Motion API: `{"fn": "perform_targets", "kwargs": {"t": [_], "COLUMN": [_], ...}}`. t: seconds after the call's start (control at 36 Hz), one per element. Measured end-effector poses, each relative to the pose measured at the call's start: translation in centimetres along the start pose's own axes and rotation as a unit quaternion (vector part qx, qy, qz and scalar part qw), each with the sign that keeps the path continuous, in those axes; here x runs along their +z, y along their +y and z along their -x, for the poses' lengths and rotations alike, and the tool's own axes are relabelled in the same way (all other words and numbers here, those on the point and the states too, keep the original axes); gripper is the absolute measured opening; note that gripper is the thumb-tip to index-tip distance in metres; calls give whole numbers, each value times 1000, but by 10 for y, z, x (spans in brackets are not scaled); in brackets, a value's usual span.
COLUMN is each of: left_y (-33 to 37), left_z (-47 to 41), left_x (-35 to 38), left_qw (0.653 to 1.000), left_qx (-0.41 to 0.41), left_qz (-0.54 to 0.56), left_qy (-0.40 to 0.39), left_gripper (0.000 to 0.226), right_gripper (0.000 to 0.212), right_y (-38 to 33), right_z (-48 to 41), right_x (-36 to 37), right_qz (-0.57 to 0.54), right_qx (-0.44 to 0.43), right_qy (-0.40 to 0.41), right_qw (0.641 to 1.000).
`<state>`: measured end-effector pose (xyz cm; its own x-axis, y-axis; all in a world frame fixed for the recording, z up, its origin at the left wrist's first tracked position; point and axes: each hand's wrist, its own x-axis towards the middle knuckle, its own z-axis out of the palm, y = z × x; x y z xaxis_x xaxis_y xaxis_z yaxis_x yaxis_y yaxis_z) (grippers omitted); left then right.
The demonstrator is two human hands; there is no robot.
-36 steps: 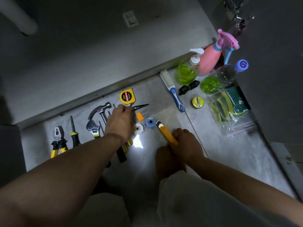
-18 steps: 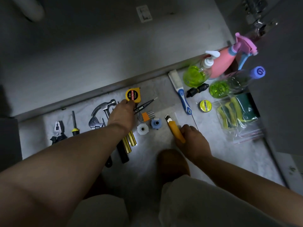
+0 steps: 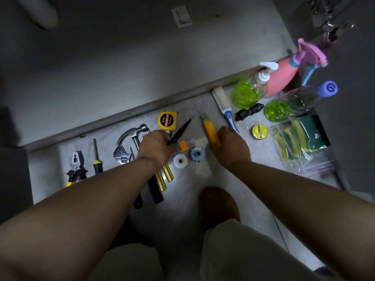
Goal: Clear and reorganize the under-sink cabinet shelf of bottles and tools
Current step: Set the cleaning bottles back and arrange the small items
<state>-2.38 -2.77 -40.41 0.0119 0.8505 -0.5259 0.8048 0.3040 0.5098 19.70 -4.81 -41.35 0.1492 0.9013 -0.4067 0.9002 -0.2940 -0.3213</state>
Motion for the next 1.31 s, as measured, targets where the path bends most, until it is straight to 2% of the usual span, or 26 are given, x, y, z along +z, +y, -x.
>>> {"fn": "perform_targets", "kwargs": {"t": [0.11, 0.19, 0.28, 0.33, 0.39, 0.44, 0.58, 0.64, 0.72, 0.78, 0.86, 0.94, 1.11, 1.31], "left_y": [4, 9, 16, 23, 30, 38, 53, 53, 49, 45, 41, 40, 41, 36], "left_z": [2, 6, 10, 12, 15, 18, 24, 24, 24, 23, 23, 22, 23, 29], "left_x": [3, 6, 9, 12, 17, 22, 37, 40, 43, 44, 46, 46, 41, 38], "left_qw": [983, 964, 963, 968, 981, 988, 979, 974, 960, 955, 953, 953, 960, 974], "left_qx": [-68, -73, -33, -1, 39, 85, 183, 220, 218, 208, 207, 207, 213, 207], "left_qz": [172, 254, 264, 242, 180, 115, 65, -32, -160, -187, -188, -185, -129, -36], "left_qy": [-23, -31, -48, -60, -62, -57, -59, -50, -70, -94, -114, -118, -125, -81], "left_gripper": [12, 18, 21, 20, 19, 19, 19, 31, 49, 52, 46, 36, 34, 29], "right_gripper": [27, 27, 22, 24, 27, 29, 26, 21, 16, 18, 18, 8, 10, 4], "right_y": [-16, -22, -23, -25, -27, -26, 0, 18, 50, 71, 93, 104, 102, 71], "right_z": [-15, -13, 0, 10, 20, 27, 34, 39, 48, 54, 61, 65, 68, 44], "right_x": [4, 9, 9, 8, 7, 7, -1, -5, -9, -10, -6, -1, 3, 1], "right_qz": [-24, -63, -184, -295, -350, -333, -277, -255, -193, -147, -64, -36, -49, -99], "right_qx": [0, 21, 34, 41, 49, 49, 60, 62, 91, 117, 132, 148, 115, 45], "right_qy": [-12, 14, 67, 31, -5, -1, 23, 17, -3, -27, -53, -49, -3, -7], "right_qw": [1000, 998, 980, 954, 936, 942, 959, 965, 977, 982, 988, 987, 992, 994]}}
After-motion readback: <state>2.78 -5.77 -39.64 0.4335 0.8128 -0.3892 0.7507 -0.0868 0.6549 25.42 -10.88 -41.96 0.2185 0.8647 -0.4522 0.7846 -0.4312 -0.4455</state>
